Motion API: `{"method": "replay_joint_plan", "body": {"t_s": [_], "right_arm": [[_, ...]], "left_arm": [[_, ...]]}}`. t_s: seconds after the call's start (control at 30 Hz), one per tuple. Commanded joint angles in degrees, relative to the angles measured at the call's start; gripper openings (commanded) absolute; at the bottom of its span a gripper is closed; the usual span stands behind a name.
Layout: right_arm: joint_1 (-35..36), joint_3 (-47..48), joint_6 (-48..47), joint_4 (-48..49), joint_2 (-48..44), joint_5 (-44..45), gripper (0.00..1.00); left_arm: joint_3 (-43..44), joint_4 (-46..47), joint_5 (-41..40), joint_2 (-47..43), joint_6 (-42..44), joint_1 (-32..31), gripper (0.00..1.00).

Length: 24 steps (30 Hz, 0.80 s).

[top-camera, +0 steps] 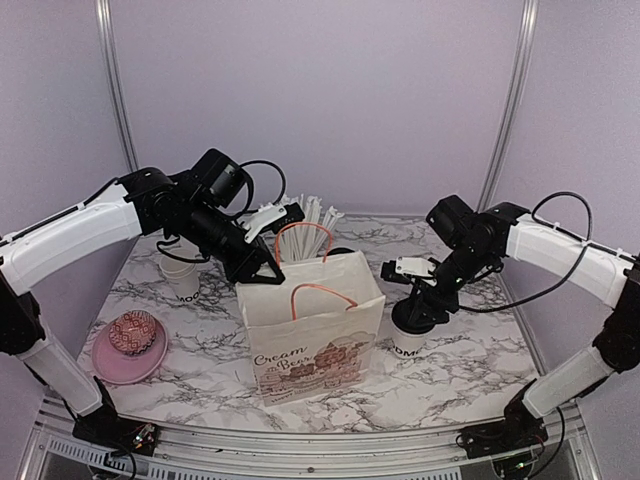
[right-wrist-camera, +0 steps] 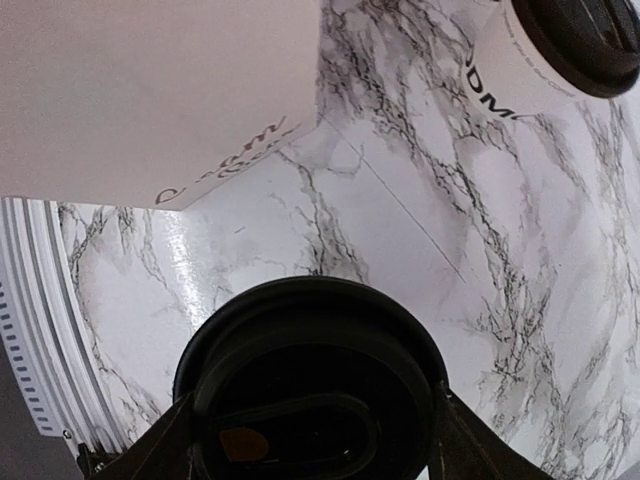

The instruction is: Pack the takeout coffee

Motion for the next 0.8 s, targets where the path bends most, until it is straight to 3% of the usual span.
{"method": "replay_joint_plan", "body": {"t_s": [0.0, 0.47, 0.77], "right_arm": [[2.59, -0.93, -5.38, -1.93, -1.26, -0.61, 0.68], [3.77, -1.52, -8.93, -8.02, -0.1, 1.06, 0.83], [4.03, -0.61, -9.04, -8.97, 0.31, 4.96, 0.85]], "left_arm": [[1.32, -1.31, 0.44, 1.01, 0.6, -0.13, 0.1], [0.01, -1.36, 0.73, -0.25, -0.08, -0.19, 0.11], [0.09, -1.32, 1.22, -0.06, -0.09, -0.11, 0.11]]}}
